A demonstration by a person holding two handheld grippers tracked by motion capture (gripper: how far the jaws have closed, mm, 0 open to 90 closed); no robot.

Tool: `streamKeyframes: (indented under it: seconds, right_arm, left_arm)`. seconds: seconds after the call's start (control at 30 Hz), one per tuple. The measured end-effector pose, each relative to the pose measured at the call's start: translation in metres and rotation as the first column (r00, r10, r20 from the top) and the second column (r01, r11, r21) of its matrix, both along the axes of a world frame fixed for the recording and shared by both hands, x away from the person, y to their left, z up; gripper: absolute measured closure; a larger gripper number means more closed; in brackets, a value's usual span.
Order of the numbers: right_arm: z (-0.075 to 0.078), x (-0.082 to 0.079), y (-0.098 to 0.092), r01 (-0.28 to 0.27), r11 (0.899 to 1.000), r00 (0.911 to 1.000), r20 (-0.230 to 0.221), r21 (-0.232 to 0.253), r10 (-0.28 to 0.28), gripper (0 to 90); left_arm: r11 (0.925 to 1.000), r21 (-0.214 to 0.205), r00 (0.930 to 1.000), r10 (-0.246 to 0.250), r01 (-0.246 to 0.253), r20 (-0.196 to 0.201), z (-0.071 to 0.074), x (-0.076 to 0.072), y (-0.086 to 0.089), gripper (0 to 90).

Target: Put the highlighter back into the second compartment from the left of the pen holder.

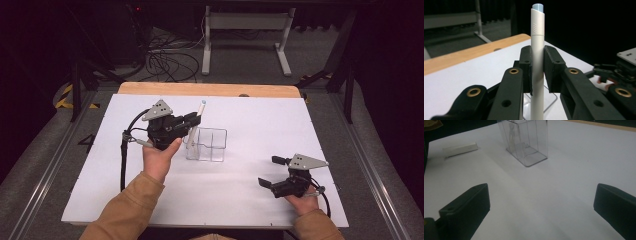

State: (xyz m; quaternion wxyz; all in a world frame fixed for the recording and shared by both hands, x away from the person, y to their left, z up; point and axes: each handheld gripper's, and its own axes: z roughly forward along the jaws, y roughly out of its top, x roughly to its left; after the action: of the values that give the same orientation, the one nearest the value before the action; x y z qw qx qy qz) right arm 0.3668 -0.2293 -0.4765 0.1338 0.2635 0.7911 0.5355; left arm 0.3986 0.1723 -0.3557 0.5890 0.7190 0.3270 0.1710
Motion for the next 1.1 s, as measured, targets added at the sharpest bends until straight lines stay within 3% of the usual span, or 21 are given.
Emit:
streamKeyframes:
  seconds: [0.1, 0.53, 0.73, 1.1]
  right_arm:
    - [0.000, 0.000, 0.000, -0.001, 1.000, 1.0000, 0.000, 0.000, 0.001, 0.7]
    - [0.000, 0.000, 0.000, 0.003, 1.000, 0.9999, -0.011, 0.005, -0.003, 0.7]
    - [0.000, 0.000, 0.000, 0.003, 1.000, 0.9999, -0.013, 0.006, -0.003, 0.7]
    - [0.000, 0.000, 0.000, 0.001, 1.000, 0.9999, -0.014, 0.007, -0.001, 0.7]
  left_arm:
    - [0.9999, 0.011, 0.9996, 0.009, -0.009, 0.027, -0.001, 0.001, -0.003, 77.5]
    - [0.9977, -0.068, 1.0000, -0.001, 0.001, 0.000, -0.006, 0.014, -0.004, 77.5]
    - [0.9978, -0.066, 0.9998, 0.001, 0.001, 0.021, -0.009, 0.017, -0.008, 77.5]
    - [0.9977, -0.068, 0.9998, -0.002, 0.003, 0.021, -0.017, 0.025, -0.016, 77.4]
